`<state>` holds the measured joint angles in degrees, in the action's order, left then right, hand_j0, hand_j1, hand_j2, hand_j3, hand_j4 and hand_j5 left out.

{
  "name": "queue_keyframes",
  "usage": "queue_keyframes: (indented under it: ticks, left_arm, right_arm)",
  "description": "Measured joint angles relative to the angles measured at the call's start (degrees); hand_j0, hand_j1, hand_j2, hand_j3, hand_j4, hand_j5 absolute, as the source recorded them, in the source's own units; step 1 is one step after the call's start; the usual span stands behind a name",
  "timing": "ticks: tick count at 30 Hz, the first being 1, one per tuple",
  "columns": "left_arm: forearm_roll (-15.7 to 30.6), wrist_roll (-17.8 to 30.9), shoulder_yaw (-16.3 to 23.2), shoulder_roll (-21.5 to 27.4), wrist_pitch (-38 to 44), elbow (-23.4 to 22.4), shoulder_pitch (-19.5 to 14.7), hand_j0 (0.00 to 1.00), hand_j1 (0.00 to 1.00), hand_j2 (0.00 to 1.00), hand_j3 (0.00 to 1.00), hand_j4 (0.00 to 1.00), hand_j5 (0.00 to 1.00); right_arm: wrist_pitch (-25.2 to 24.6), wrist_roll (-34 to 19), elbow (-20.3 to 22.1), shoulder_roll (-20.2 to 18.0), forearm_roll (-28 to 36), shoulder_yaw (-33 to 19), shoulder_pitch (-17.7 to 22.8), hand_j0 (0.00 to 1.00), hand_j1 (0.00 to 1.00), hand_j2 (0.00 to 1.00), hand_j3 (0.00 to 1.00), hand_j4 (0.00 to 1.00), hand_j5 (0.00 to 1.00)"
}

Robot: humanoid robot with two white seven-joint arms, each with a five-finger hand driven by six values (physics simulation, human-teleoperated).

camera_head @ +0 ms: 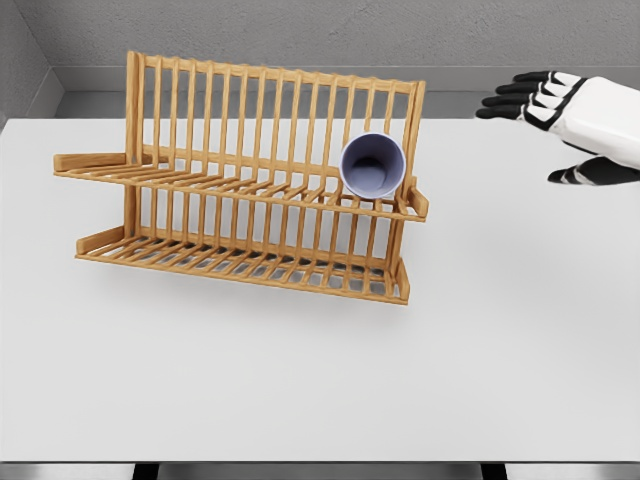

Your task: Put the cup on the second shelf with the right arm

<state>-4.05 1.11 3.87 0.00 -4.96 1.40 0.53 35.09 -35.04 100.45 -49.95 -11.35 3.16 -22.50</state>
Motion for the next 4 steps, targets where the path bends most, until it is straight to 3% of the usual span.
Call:
queue_keyframes:
  ticks: [4]
  left_arm:
    - [0.08, 0.00, 0.00, 0.00, -0.03, 0.00, 0.00, 1.00, 1.00, 1.00, 1.00, 1.00, 1.00]
  right_arm:
    - [0.06, 0.00, 0.00, 0.60, 0.04, -0.95, 0.00, 1.00, 1.00, 1.00, 1.00, 1.00, 1.00]
